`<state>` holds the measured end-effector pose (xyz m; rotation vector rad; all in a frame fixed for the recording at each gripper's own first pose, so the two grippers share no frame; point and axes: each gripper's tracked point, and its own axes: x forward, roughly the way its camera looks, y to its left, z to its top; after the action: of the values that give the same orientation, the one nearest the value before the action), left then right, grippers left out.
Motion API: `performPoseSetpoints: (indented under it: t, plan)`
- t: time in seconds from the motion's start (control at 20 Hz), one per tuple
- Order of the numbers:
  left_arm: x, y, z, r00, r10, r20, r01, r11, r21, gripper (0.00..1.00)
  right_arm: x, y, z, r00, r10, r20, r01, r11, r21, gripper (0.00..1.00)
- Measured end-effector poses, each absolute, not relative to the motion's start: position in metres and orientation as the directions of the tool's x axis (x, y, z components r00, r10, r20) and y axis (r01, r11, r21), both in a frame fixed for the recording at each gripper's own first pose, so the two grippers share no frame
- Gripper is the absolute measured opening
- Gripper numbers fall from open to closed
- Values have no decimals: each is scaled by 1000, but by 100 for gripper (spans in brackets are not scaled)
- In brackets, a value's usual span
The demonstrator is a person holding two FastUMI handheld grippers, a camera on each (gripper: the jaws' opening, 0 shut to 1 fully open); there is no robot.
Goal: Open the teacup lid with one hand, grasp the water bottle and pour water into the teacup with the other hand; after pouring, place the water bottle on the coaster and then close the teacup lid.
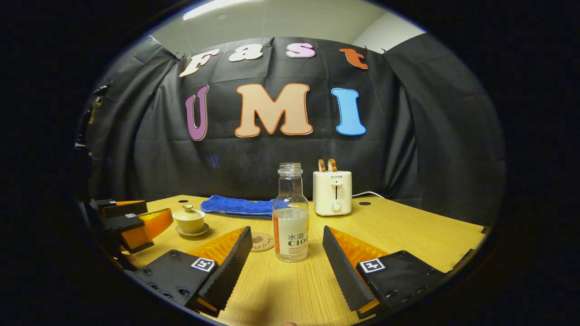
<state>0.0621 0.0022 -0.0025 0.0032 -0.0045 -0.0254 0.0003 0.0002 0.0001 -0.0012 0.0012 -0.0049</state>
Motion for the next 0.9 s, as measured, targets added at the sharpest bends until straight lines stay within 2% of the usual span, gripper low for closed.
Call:
performPoseSetpoints:
  t: [0.1,0.15,0.35,0.4,0.5,0.55,0.7,0.9]
  plan:
    - [87,5,-3,1000,-18,4,18,1000,4,95,1,0,0,1000,-5,-1,5,1000,-1,95]
    - [99,6,-3,1000,-10,2,10,1000,5,94,1,0,0,1000,-6,-1,6,1000,-1,99]
    - [139,10,-6,1000,14,-6,-14,1000,8,94,3,-3,0,1000,-13,0,13,1000,0,99]
    - [146,11,-6,1000,15,-4,-15,1000,7,93,3,-3,0,1000,-13,0,13,1000,0,95]
    - [159,12,-7,1000,25,-12,-25,1000,12,94,4,-4,0,1000,-13,1,13,1000,0,95]
    - [165,11,-7,1000,22,-17,-22,1000,13,94,5,-6,0,1000,-14,1,14,1000,0,99]
    - [176,13,-21,995,26,-101,-23,999,28,94,12,-13,0,1000,-12,-1,12,1000,1,99]
    - [179,11,-28,988,25,-152,-19,999,45,94,18,-29,0,1000,-31,-1,31,1000,1,99]
